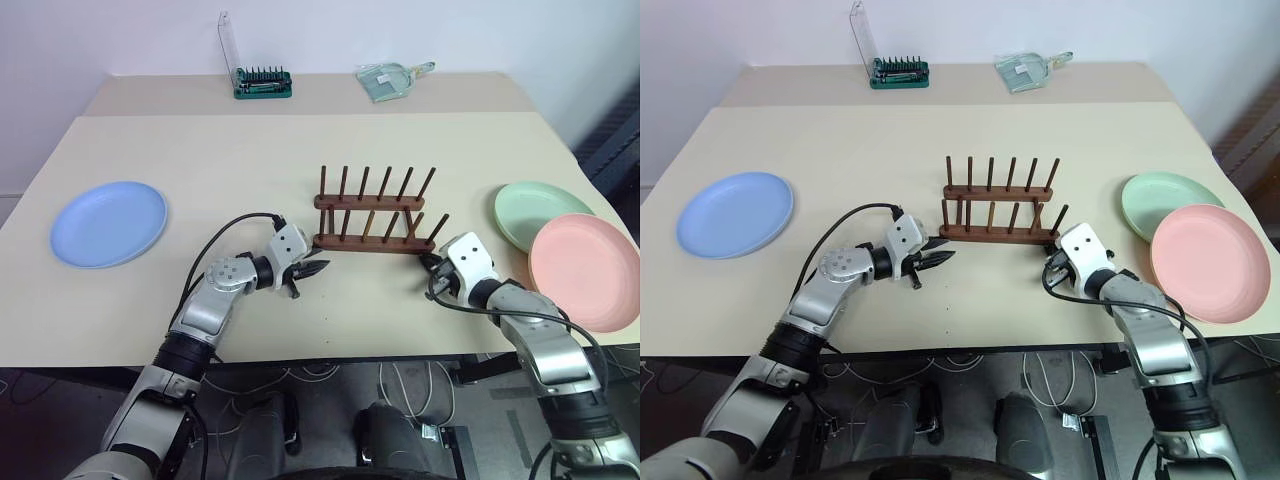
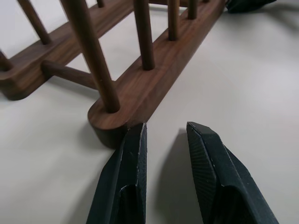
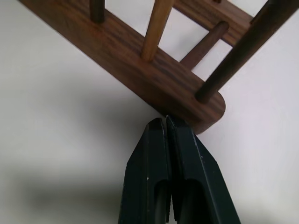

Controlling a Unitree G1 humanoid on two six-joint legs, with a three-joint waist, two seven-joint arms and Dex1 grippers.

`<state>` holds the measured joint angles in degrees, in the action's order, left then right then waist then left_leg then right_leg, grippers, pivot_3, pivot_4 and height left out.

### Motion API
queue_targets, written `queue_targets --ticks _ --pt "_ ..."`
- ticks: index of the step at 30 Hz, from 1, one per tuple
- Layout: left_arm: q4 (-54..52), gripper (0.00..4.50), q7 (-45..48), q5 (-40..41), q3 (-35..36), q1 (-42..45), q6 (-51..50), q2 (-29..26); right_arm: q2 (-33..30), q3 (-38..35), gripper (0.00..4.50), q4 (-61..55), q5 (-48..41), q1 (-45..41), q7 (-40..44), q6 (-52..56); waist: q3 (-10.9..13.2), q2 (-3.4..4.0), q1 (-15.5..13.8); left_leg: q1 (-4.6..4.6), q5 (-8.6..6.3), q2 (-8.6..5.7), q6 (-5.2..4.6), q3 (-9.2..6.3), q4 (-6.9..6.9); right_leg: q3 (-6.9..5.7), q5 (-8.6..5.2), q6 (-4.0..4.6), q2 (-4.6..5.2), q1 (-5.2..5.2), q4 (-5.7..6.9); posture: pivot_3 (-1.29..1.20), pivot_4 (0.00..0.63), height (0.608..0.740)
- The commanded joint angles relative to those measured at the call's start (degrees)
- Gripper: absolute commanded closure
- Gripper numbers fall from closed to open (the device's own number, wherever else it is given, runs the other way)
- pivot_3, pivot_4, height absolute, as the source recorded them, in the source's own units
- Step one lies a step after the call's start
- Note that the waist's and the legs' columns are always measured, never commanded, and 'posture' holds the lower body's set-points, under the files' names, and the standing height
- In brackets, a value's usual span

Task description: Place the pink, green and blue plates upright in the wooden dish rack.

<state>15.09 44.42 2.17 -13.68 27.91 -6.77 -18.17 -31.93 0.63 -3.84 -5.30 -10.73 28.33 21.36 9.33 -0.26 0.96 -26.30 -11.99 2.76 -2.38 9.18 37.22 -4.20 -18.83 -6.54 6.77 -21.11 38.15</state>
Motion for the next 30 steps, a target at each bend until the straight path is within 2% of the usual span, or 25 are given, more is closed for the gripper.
queue_targets --ticks 1,9,20,24,27,30 --pt "2.1 3.15 -1.9 -0.9 1.0 0.8 0.2 -0.1 1.0 0.2 4.41 3.6 1.9 -2.4 -1.3 -2.5 0.0 0.00 0.0 0.00 0.00 0.00 0.00 0.00 0.00 0.00 0.00 0.00 -0.01 0.01 0.00 0.00 0.150 0.732" --pt "5.8 3.15 -4.4 -1.6 1.2 2.8 1.8 0.9 3.1 0.7 4.41 10.0 3.7 -7.4 -2.4 -5.5 0.0 0.00 0.0 0.01 0.01 0.00 0.02 0.02 0.00 0.00 0.00 0.00 -0.02 0.00 0.02 0.00 0.150 0.732" --pt "8.7 3.15 -6.3 -1.8 1.3 3.6 2.8 1.6 3.1 0.3 4.41 10.0 4.3 -7.3 -1.6 -6.9 0.0 0.00 0.1 0.01 0.02 0.00 0.03 0.02 0.00 0.00 0.00 -0.01 -0.02 0.00 0.03 0.00 0.150 0.732" --pt "6.6 3.15 -4.0 -0.7 0.9 2.6 2.3 1.1 0.3 -0.6 4.41 4.1 4.5 -4.5 0.2 -7.6 0.0 0.00 0.0 0.00 0.02 0.00 0.03 0.03 -0.01 0.00 0.00 -0.01 -0.02 -0.02 0.03 0.00 0.150 0.732" --pt "2.1 3.15 0.8 1.8 0.8 0.5 2.3 -0.2 -3.8 -4.3 4.41 -5.1 -0.2 0.1 5.0 -2.9 0.0 0.01 0.0 -0.06 0.02 0.00 0.03 0.06 -0.06 0.00 0.00 -0.01 0.00 -0.12 -0.02 0.00 0.150 0.732" --pt "-3.6 3.16 6.5 6.6 1.3 -2.3 0.6 -1.1 -8.6 -13.0 3.64 -13.7 -6.1 5.1 8.3 4.5 0.0 0.04 -0.2 -0.08 0.02 0.01 0.03 0.06 -0.08 0.00 -0.01 -0.01 0.01 -0.13 -0.03 0.00 0.150 0.732"
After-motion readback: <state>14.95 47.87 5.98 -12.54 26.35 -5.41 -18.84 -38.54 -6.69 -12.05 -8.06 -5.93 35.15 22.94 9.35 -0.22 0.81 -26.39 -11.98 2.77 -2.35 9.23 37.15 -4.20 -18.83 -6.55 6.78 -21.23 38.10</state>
